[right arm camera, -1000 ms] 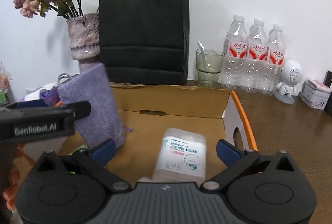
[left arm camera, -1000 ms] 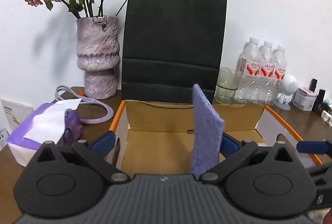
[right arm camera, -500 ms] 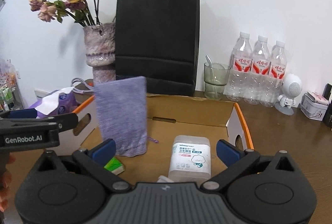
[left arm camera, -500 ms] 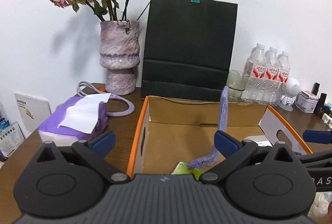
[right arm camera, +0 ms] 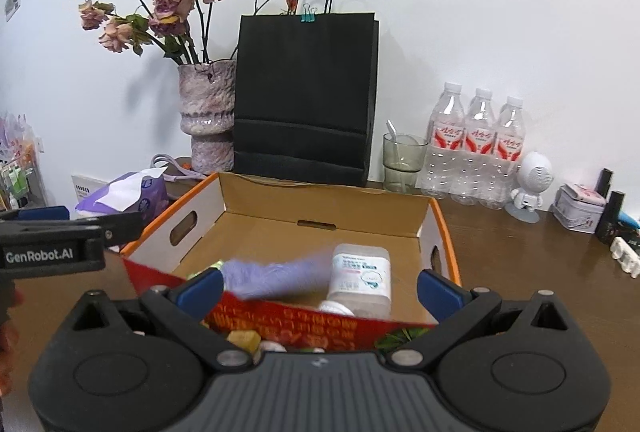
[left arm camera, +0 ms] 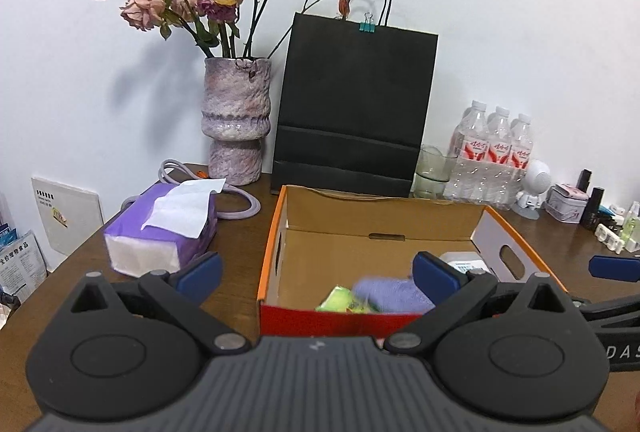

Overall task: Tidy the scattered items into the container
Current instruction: 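Grasp the plush toy with the left gripper while the right grasps the plastic bag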

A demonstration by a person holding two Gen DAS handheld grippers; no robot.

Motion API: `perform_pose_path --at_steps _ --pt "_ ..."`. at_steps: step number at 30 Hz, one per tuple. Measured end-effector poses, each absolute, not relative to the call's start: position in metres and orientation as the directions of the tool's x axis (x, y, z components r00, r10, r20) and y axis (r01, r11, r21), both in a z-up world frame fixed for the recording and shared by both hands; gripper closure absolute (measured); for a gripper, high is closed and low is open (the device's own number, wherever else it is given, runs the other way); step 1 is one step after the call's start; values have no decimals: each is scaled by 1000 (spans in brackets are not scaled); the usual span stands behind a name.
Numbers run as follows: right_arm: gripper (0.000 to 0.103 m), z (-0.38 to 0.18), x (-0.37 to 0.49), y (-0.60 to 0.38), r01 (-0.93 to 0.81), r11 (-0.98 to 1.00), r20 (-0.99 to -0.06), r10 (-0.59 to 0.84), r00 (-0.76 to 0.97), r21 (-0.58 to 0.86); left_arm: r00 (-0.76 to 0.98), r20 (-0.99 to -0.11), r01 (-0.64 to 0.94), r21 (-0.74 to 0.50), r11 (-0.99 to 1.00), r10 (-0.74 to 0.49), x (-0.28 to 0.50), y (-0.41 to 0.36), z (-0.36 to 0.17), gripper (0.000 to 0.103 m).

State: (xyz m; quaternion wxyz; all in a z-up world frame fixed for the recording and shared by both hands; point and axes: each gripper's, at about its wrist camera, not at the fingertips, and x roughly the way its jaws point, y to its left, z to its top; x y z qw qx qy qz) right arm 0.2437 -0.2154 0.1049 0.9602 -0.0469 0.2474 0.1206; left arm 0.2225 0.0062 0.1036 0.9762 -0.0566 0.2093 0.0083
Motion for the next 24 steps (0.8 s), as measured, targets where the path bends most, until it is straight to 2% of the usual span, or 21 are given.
perform_pose_path --at_steps 13,24 --pt "0 90 183 -246 -229 972 -486 179 855 -45 908 -419 -36 -111 993 -14 167 15 91 0" --pt "0 36 162 -293 -171 984 -565 110 818 -56 867 -499 -31 -62 998 -4 147 31 54 0"
